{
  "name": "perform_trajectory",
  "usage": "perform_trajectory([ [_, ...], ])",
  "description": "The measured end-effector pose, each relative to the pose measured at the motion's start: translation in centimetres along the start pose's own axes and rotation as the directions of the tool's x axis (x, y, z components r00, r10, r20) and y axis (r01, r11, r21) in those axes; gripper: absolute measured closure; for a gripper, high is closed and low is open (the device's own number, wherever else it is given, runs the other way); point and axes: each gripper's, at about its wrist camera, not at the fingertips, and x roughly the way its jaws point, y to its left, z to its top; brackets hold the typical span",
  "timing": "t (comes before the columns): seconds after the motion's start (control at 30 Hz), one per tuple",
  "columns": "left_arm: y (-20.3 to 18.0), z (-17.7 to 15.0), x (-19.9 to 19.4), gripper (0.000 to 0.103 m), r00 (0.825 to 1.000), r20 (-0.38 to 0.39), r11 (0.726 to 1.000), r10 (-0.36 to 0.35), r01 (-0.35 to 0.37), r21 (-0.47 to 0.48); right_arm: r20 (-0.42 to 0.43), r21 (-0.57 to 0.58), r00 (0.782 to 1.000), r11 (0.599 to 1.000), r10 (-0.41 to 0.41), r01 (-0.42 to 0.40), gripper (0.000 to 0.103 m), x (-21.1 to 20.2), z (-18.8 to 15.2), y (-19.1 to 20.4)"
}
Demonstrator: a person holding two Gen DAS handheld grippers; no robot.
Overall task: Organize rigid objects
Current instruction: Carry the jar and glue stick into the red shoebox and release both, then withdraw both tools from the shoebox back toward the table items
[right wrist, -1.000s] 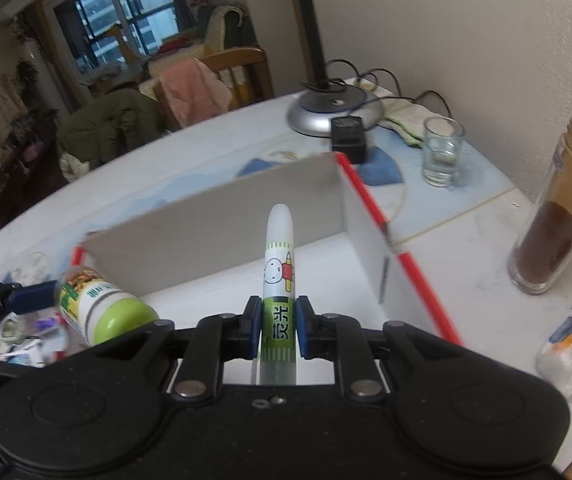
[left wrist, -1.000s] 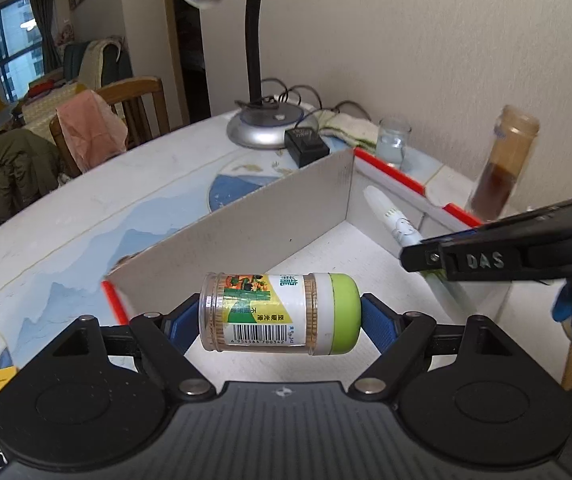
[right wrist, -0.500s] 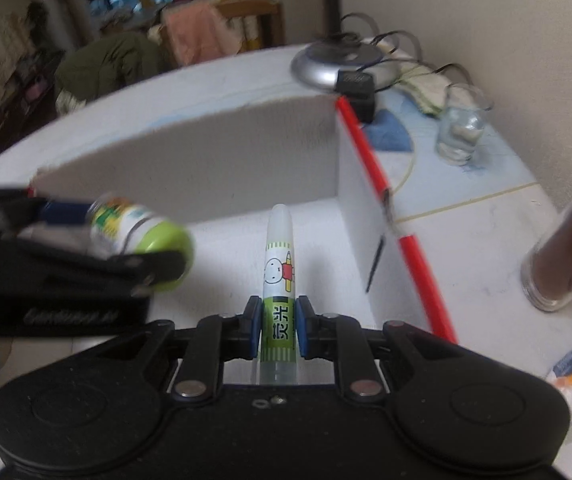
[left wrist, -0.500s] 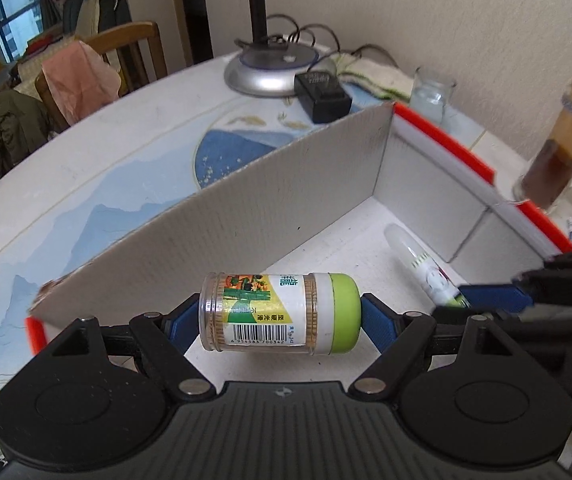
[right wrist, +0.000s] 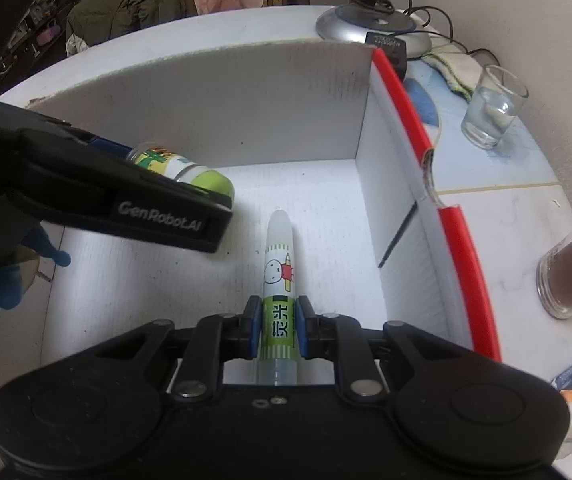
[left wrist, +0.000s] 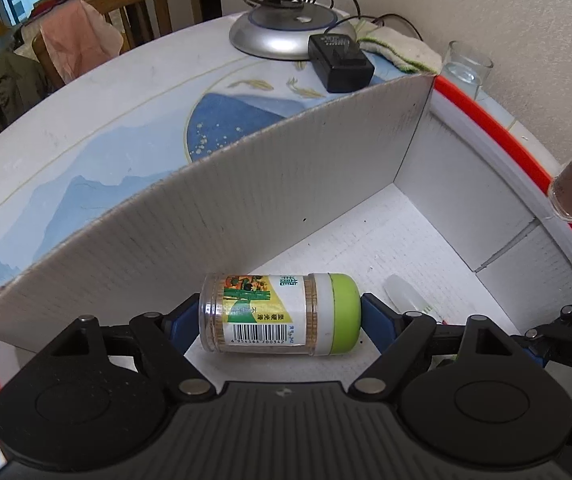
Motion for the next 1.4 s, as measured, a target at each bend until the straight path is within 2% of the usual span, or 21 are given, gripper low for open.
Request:
perform_trajectory([
  [0.23,0.2,0.3,0.2,0.020,1.000,-0.003,1.000,-0.006,0.006,-0.017,-0.007,0.003,1.000,1.000,0.013,-0.013,0.085,0.0,0.1,0.0],
  [0.4,0.1,0.3,-0.2,0.020,1.000,0.006,1.000,-0.003,0.004,-0.003,0.000,0.022,1.000,0.999,0.023,-0.023,0.076,0.0,0.2,-0.5],
  [0.63,0.6,0.0,-2.7,0.020,0.996,0.082,0.999,-0.036,0.038,-0.029,0.018,0.042,0.999,0.998,0.038,-0.038,0.071,-0.7,0.1,-0.7],
  [0.73,1.0,-0.4,-4.4,0.020,0.992,0.122,0.998,-0.027,0.033,-0.044,0.042,0.044,0.998,0.998,0.047,-0.049,0.070,-1.4,0.1,-0.6],
  [0.77,1.1,-0.6,-4.9,0.020,0.991,0.134,0.998,-0.027,0.034,-0.050,0.051,0.045,0.997,0.998,0.051,-0.053,0.067,-1.8,0.1,-0.6],
  [0.8,1.2,-0.7,-5.5,0.020,0.989,0.145,0.998,-0.025,0.033,-0.056,0.063,0.044,0.997,0.997,0.054,-0.057,0.060,-2.1,0.1,-0.5],
  [0.87,1.5,-1.2,-6.7,0.020,0.985,0.171,0.997,-0.022,0.034,-0.066,0.090,0.041,0.994,0.997,0.065,-0.069,0.046,-3.0,0.0,-0.3],
  [0.9,1.6,-1.5,-7.3,0.020,0.983,0.182,0.997,-0.021,0.035,-0.071,0.103,0.040,0.992,0.996,0.071,-0.076,0.043,-3.4,-0.1,-0.3],
  [1.23,3.1,-5.3,-13.6,0.020,0.956,0.294,0.994,-0.006,0.038,-0.105,0.192,0.026,0.976,0.993,0.106,-0.113,0.038,-7.0,-0.8,0.7],
  [1.4,3.8,-7.8,-16.6,0.020,0.936,0.352,0.992,0.017,0.028,-0.123,0.242,0.010,0.962,0.991,0.127,-0.133,0.027,-8.9,-1.3,1.6],
])
